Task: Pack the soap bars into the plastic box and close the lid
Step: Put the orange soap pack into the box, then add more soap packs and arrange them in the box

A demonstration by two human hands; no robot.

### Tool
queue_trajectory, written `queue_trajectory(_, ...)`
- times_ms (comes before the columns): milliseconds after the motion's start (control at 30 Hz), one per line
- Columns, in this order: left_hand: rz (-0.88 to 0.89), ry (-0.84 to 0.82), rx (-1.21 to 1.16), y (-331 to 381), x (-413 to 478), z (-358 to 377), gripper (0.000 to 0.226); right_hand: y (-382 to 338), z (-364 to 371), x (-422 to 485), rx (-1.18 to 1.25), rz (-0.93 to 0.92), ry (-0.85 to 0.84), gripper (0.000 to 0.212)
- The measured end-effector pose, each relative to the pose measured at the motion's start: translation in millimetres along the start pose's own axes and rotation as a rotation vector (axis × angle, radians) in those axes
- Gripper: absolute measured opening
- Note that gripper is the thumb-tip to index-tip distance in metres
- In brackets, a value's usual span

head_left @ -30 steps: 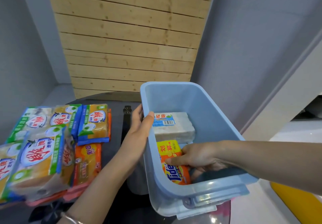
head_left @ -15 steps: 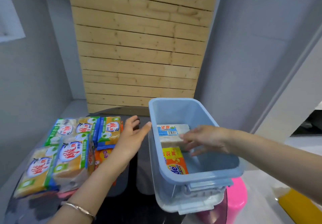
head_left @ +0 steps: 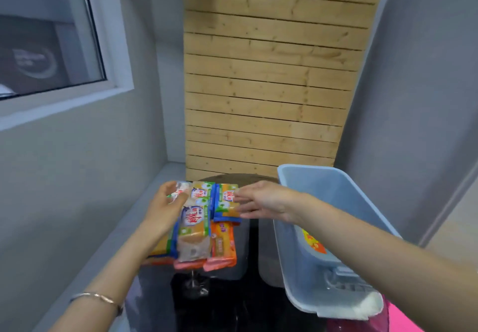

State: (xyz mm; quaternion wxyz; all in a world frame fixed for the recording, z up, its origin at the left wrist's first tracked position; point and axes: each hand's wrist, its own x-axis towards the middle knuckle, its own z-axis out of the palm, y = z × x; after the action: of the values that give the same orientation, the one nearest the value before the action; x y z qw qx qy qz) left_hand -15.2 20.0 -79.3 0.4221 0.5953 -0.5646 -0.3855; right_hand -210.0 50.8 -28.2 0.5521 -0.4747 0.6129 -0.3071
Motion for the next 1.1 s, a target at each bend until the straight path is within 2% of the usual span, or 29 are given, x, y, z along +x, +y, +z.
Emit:
queue_trajectory(100,-0.033,-0.064,0.093,-25.9,1.5,-5.3,0.042,15.7,34.8,25.8,-0.07,0.062,0.006,0.043)
queue_trajectory(233,-0.05,-0.194,0.276,-53.3,0.7,5.1,0.042,29.4,73.6,40.1,0.067,0.166,0.011,0.044)
queue_trajectory(400,-0.078,-0.2,0.31,-64.3,0.2,16.0,0.053,29.5,90.4,30.9,0.051,0.182,0.023,0.046)
queue_trajectory(500,-0.035,-0.178,0.12,-49.2,-14.8,15.6,0.059,34.4,89.2,27.1,0.145,0.139,-0.007,0.04)
queue_trajectory(633,0.064,-0.166,-0.181,-18.1,-31.6,15.3,0.044,30.7,74.9,20.1,0.235,-0.002,-0.007,0.036)
queue_trajectory(733,0.179,-0.127,-0.284,1.0,-27.0,18.7,0.03,9.9,54.4,-1.9,0.157,-0.164,-0.005,0.028)
queue_trajectory(867,0.169,-0.214,-0.416,36.3,-18.3,27.7,0.018,-13.1,11.1,-33.6,0.051,-0.307,0.053,0.035)
queue_trajectory(967,0.141,-0.349,-0.489,69.0,-17.0,48.1,0.025,-24.2,-27.0,-59.1,-0.009,-0.356,0.135,0.033)
queue_trajectory(1100,0.098,-0.454,-0.491,103.1,-15.1,89.5,0.067,-20.8,-84.4,-84.9,-0.114,-0.381,0.232,0.035)
